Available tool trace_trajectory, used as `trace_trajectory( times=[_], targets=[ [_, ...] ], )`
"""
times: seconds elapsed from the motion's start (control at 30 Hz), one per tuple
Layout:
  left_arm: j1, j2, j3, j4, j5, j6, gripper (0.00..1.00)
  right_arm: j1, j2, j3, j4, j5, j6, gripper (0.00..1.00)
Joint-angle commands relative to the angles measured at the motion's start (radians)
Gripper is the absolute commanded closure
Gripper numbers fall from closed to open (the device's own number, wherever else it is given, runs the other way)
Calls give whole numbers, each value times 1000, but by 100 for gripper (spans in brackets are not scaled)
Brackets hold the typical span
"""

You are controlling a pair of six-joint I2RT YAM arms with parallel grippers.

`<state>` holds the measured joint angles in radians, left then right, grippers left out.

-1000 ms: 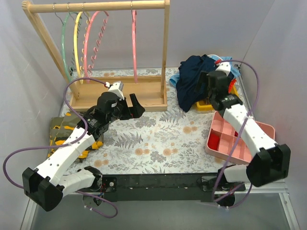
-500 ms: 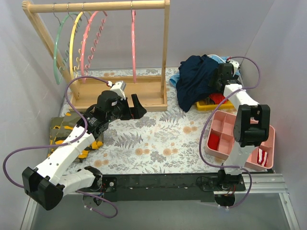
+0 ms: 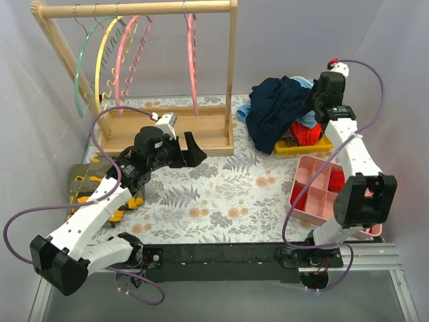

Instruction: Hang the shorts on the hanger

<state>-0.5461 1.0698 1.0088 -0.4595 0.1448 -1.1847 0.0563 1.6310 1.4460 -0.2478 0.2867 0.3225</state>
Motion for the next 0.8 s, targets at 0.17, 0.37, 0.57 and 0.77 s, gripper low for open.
trace_trajectory(
  times=[0.17, 0.37, 0.57, 0.77],
  targets=[
    [0, -39, -22, 149, 140, 11, 2, 39, -247, 172, 85, -198, 50, 99],
    [-84, -33, -36, 281, 150, -23, 2, 181, -338, 237, 102, -117, 40, 99],
    [-256, 28, -19, 373, -17, -50, 2, 423, -422, 223, 104, 113, -6, 99],
    [-475, 156, 39, 429, -342, -99, 9, 664, -476, 148, 162, 340, -48, 99]
  ],
)
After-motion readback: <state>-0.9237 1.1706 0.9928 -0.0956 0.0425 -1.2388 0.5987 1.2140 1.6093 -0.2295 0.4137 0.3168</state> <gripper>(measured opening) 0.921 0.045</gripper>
